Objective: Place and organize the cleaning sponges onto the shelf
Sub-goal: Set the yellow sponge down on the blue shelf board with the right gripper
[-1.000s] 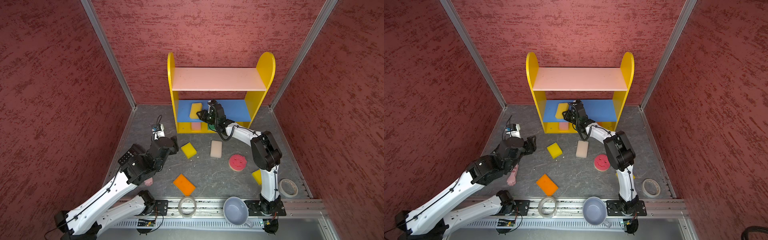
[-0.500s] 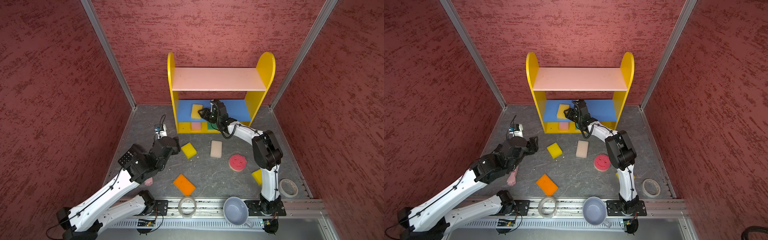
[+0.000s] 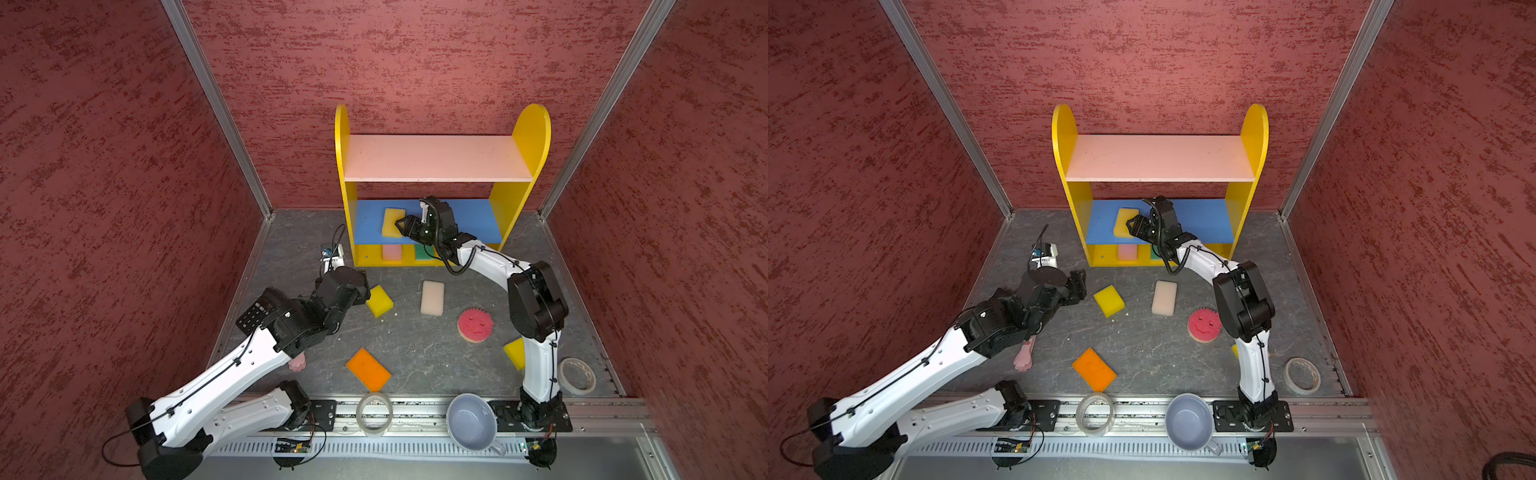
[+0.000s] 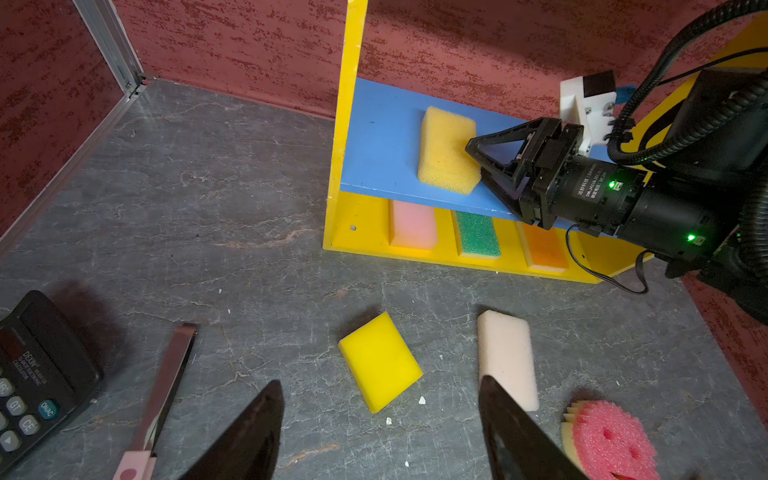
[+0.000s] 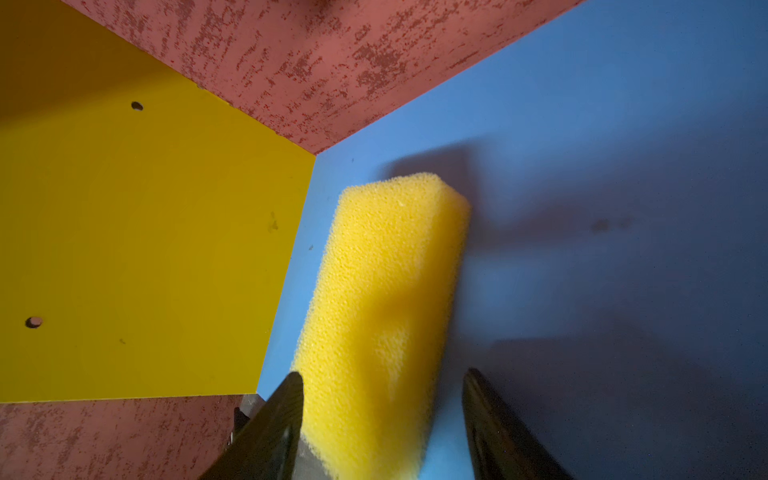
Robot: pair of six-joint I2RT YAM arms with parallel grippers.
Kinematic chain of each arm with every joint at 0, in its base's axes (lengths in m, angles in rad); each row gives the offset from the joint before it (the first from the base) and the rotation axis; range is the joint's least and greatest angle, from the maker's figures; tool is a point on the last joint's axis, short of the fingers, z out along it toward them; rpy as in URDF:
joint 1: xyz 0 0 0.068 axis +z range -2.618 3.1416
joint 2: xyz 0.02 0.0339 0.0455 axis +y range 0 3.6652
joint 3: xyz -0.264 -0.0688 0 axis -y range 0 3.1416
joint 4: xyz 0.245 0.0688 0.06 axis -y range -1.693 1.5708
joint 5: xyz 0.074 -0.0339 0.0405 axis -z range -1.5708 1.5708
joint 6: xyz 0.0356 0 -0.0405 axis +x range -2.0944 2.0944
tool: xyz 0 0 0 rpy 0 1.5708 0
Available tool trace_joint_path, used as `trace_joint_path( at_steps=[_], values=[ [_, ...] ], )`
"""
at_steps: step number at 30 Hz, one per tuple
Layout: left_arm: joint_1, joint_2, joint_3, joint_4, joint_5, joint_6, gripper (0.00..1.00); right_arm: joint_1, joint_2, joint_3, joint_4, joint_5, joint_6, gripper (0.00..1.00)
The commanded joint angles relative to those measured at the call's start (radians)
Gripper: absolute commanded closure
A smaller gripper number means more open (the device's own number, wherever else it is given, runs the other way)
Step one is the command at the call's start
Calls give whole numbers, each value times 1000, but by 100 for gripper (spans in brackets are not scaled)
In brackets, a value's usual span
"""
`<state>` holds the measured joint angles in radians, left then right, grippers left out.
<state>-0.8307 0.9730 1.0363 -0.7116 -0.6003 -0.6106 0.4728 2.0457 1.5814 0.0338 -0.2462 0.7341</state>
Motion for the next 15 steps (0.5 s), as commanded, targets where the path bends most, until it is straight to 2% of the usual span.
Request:
trace_joint_path(
  at_steps=[1,9,15],
  values=[
    [-3,6,30,34,12,23,26,-3,-22,29,-62,14,-32,37],
    [-2,-18,19,15,5,10,26,16,48,127,-126,4,-58,40],
    [-3,-34,20,6,-5,9,24,17,62,135,-145,10,-48,48]
  ],
)
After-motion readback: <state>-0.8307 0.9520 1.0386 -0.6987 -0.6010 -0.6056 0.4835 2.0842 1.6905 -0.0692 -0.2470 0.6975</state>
